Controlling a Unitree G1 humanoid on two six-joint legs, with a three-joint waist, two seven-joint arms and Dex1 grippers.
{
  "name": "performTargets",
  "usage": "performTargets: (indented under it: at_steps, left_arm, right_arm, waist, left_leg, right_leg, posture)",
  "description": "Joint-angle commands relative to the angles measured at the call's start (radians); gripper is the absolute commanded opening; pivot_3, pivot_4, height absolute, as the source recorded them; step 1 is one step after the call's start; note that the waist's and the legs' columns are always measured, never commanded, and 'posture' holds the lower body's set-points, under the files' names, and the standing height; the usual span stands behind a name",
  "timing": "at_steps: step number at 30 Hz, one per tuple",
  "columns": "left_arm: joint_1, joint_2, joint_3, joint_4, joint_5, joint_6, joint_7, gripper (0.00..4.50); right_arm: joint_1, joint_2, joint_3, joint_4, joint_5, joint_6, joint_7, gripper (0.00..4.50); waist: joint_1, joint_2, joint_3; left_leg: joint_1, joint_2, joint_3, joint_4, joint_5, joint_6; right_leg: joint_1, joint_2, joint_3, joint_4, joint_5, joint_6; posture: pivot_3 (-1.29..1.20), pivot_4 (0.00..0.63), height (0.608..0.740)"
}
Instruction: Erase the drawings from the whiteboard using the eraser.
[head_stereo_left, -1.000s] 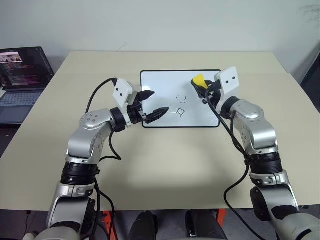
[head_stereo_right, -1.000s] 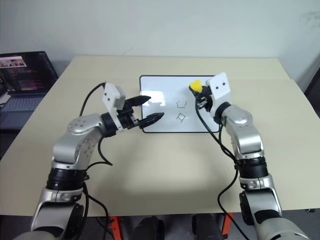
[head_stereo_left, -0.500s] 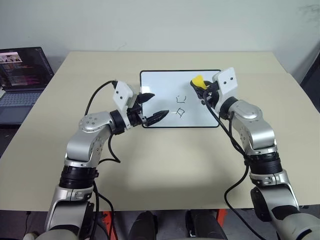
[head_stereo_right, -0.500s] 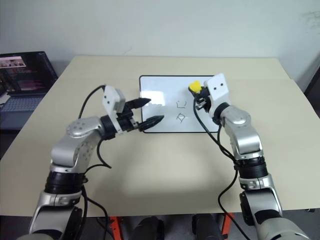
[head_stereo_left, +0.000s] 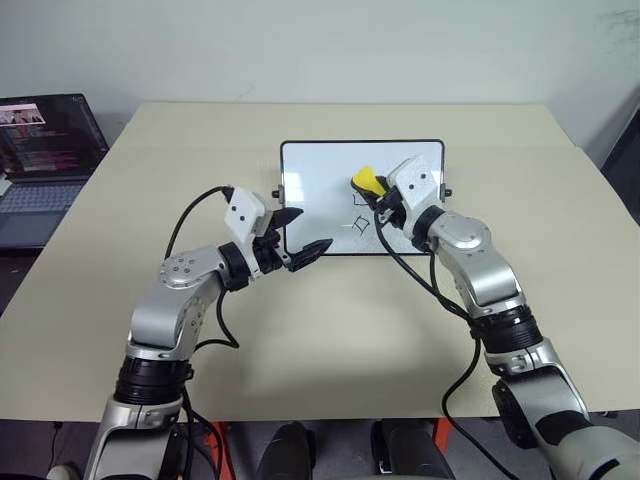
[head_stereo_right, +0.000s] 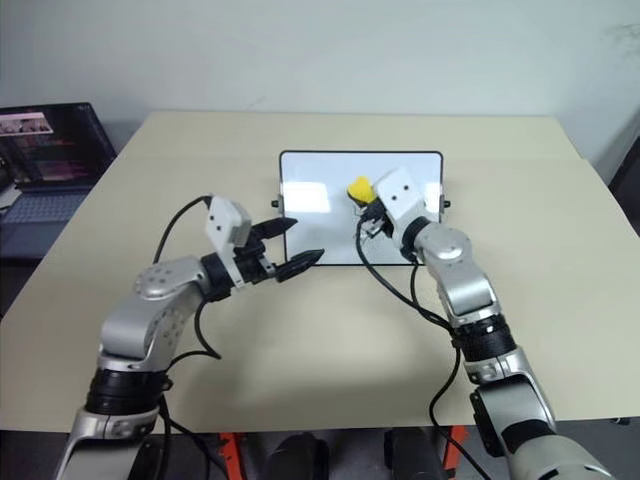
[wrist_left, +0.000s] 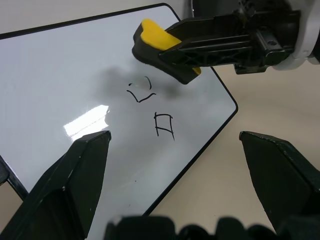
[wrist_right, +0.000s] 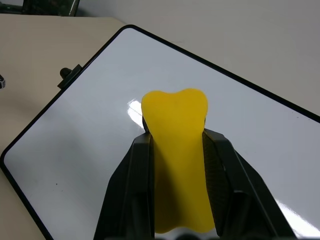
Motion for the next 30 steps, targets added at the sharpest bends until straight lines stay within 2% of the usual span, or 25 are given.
performTargets:
  at_steps: [1,5,13,20,30]
  left_arm:
    - [0.003,0.007,0.02,-0.041,-0.013,-0.001,0.008,4.5]
    - [-0.007,0.006,0.021,-0.03,-0.012,-0.005,0.007,4.5]
    - [-0.01,0.009,0.026,-0.016,-0.007,-0.022,0.002,4.5]
    - [-0.016,0.009,0.037,-0.018,-0.01,-0.021,0.006,4.5]
    - [-0.042,0.005,0.034,-0.005,-0.008,-0.021,0.003,4.5]
  right_arm:
    - [-0.071,0.008,0.04,0.069,-0.061,-0.105,0.005,1.06]
    - [-0.131,0.014,0.1,0.194,-0.141,-0.205,0.006,1.06]
    - [-0.205,0.028,0.107,0.361,-0.186,-0.284,0.012,1.06]
    - [-0.191,0.008,0.126,0.397,-0.226,-0.293,0.046,1.06]
    - [-0.123,-0.102,0.101,0.384,-0.252,-0.277,0.092,1.06]
  waist:
    - [0.0,0.0,0.0]
    - [0.001,0.0,0.0]
    - [0.002,0.0,0.0]
    - [0.002,0.0,0.0]
    - [0.007,0.0,0.0]
  left_leg:
    - [0.0,0.0,0.0,0.0,0.0,0.0]
    - [0.0,0.0,0.0,0.0,0.0,0.0]
    - [0.0,0.0,0.0,0.0,0.0,0.0]
    - [0.0,0.0,0.0,0.0,0.0,0.0]
    - [0.001,-0.001,-0.001,0.001,0.0,0.0]
  right_leg:
    - [0.0,0.0,0.0,0.0,0.0,0.0]
    - [0.0,0.0,0.0,0.0,0.0,0.0]
    - [0.0,0.0,0.0,0.0,0.0,0.0]
    - [0.0,0.0,0.0,0.0,0.0,0.0]
    - [0.002,-0.001,-0.001,0.0,0.0,0.0]
  posture:
    - [0.0,0.15,0.74]
    - [0.0,0.15,0.74]
    - [0.0,0.15,0.74]
    - [0.0,0.15,0.74]
    - [0.0,0.15,0.74]
